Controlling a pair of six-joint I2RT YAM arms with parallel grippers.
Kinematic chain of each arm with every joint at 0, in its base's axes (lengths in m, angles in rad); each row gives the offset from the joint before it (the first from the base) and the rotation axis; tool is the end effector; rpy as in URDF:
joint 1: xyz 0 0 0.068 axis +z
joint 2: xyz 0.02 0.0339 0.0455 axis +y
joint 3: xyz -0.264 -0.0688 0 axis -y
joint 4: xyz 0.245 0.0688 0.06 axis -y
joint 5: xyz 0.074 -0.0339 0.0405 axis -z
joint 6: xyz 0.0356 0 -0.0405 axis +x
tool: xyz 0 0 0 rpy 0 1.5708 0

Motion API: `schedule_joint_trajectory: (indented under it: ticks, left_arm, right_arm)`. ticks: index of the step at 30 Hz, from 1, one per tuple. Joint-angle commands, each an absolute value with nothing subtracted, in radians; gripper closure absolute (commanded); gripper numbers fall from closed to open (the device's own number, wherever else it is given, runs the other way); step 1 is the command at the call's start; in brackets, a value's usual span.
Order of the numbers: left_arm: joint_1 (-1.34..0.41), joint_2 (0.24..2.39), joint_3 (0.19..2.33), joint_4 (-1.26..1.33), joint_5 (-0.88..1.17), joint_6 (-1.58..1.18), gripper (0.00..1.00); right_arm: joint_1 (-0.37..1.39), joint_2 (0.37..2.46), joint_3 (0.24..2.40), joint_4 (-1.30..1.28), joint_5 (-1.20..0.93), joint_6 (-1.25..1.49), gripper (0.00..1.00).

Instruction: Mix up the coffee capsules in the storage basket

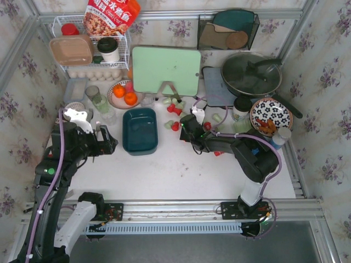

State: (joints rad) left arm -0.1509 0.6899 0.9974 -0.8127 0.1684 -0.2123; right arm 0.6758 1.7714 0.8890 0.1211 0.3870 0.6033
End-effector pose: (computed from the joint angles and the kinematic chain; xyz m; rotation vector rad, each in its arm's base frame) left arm 0.1248 -0.0250 0.3601 0.0398 2.0919 -0.3960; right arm 0.2831 0.2097 0.1473 0.1080 2.2710 0.2231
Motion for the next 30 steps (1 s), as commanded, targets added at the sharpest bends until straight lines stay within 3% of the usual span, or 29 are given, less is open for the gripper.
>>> schedule_joint_trajectory:
  ticks: [1, 9, 13, 20, 26, 30]
  left_arm:
    - [-0.149, 0.686, 0.996, -0.796, 0.178, -0.208, 0.01]
    - [-0.147, 0.681, 0.992, -0.798, 0.171, -0.208, 0.01]
    - [-0.146, 0.683, 0.993, -0.798, 0.169, -0.208, 0.01]
    - [-0.137, 0.703, 0.989, -0.793, 0.167, -0.213, 0.01]
    - [-0.131, 0.747, 0.998, -0.786, 0.339, -0.247, 0.01]
    - [-0.136, 0.745, 0.914, -0.6, 0.499, -0.361, 0.06]
  right_arm:
    - [0.678, 1.786, 0.902, 0.131, 0.411, 0.612, 0.48]
    - [0.68, 1.792, 0.898, 0.126, 0.393, 0.615, 0.54]
    - [0.68, 1.774, 0.884, 0.13, 0.382, 0.614, 0.66]
    - [0.68, 1.67, 0.847, 0.149, 0.359, 0.596, 0.75]
    - [0.68, 1.525, 0.794, 0.23, 0.283, 0.494, 0.79]
    - [0.679, 1.394, 0.71, 0.317, 0.203, 0.398, 0.8]
